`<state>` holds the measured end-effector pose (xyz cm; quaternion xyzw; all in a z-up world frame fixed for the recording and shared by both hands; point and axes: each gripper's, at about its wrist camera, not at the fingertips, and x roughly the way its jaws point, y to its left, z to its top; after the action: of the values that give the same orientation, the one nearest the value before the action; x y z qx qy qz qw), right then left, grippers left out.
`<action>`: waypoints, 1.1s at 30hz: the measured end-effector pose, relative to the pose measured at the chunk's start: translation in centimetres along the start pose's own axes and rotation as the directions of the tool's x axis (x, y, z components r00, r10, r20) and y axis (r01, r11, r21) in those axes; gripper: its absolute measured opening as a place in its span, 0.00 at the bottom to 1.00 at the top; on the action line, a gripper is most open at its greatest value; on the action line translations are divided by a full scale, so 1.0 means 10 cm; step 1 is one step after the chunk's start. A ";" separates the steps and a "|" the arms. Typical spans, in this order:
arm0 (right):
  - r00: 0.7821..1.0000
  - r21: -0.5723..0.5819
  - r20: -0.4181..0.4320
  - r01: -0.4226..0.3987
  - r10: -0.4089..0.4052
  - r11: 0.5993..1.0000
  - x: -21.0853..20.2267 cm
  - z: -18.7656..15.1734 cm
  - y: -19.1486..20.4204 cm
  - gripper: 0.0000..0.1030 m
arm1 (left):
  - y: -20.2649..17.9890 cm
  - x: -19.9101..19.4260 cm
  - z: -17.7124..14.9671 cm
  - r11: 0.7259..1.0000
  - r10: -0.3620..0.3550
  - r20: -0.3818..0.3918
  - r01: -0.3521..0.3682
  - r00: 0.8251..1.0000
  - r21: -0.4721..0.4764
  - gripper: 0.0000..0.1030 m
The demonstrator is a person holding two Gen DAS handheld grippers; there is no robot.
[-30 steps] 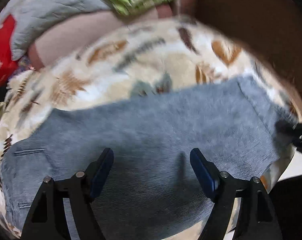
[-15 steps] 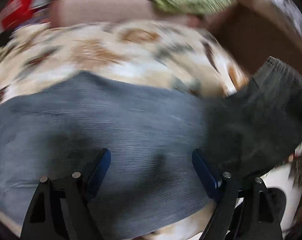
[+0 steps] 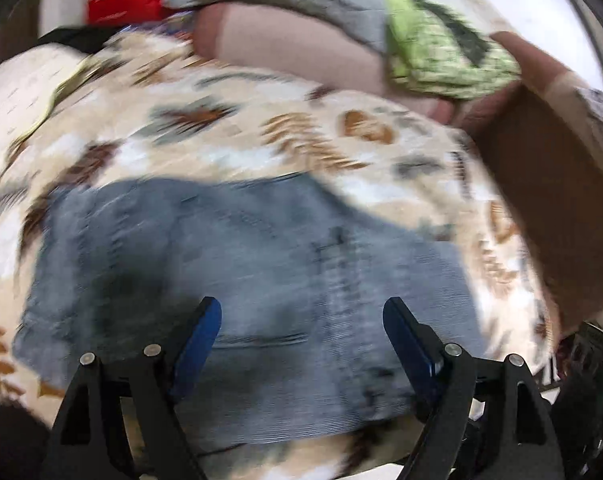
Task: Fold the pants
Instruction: 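Fold the held leg over the seat with the right gripper and release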
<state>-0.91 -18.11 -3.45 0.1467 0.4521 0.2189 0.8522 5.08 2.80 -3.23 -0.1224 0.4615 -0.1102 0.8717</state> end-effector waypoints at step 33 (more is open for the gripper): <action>0.969 0.543 0.000 -0.208 0.248 0.814 0.67 1.22 -1.93 0.63 | -0.61 0.78 -0.48 0.957 0.133 -0.135 -0.092 0.982 0.275 0.84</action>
<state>17.23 -31.97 -10.07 0.4250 0.5044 0.1886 0.7276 4.86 -5.86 -10.03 0.0314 0.5138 -0.1307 0.8473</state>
